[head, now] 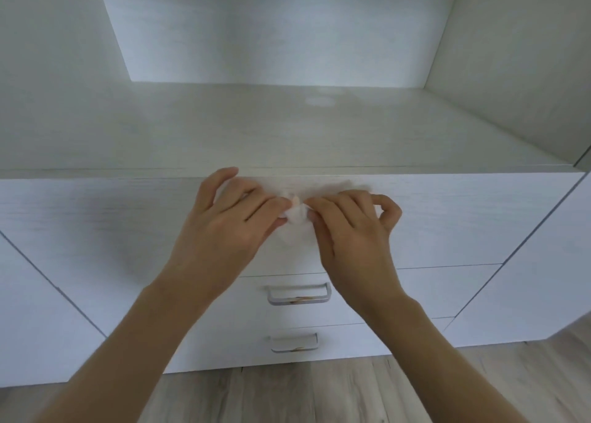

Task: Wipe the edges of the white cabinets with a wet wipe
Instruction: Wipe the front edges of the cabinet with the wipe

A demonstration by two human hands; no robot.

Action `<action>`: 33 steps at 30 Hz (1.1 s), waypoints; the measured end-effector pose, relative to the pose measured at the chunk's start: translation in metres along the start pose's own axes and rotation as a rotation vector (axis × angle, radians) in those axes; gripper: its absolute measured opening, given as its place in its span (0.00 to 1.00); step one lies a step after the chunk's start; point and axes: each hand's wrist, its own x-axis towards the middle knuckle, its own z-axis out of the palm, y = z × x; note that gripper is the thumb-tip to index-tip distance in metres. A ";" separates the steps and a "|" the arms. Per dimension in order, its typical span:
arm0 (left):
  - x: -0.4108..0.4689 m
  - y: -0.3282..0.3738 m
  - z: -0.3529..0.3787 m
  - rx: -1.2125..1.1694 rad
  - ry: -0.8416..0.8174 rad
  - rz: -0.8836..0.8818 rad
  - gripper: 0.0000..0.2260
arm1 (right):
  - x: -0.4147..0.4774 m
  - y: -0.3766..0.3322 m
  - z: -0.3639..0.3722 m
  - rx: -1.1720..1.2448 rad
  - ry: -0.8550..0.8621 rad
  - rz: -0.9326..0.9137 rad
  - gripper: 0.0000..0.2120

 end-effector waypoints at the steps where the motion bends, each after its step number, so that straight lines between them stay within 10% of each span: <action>1: 0.000 -0.002 0.000 -0.015 -0.002 0.010 0.08 | 0.002 -0.004 0.001 0.016 -0.018 0.009 0.06; 9: -0.012 -0.013 -0.005 -0.037 0.097 -0.060 0.07 | 0.000 -0.028 0.014 0.021 -0.110 -0.025 0.23; 18: -0.001 0.005 0.002 -0.112 -0.148 -0.102 0.11 | 0.005 0.018 -0.006 0.082 -0.180 -0.096 0.08; 33: 0.001 0.007 0.000 -0.133 0.002 -0.108 0.09 | -0.006 0.018 0.000 0.003 0.119 -0.051 0.07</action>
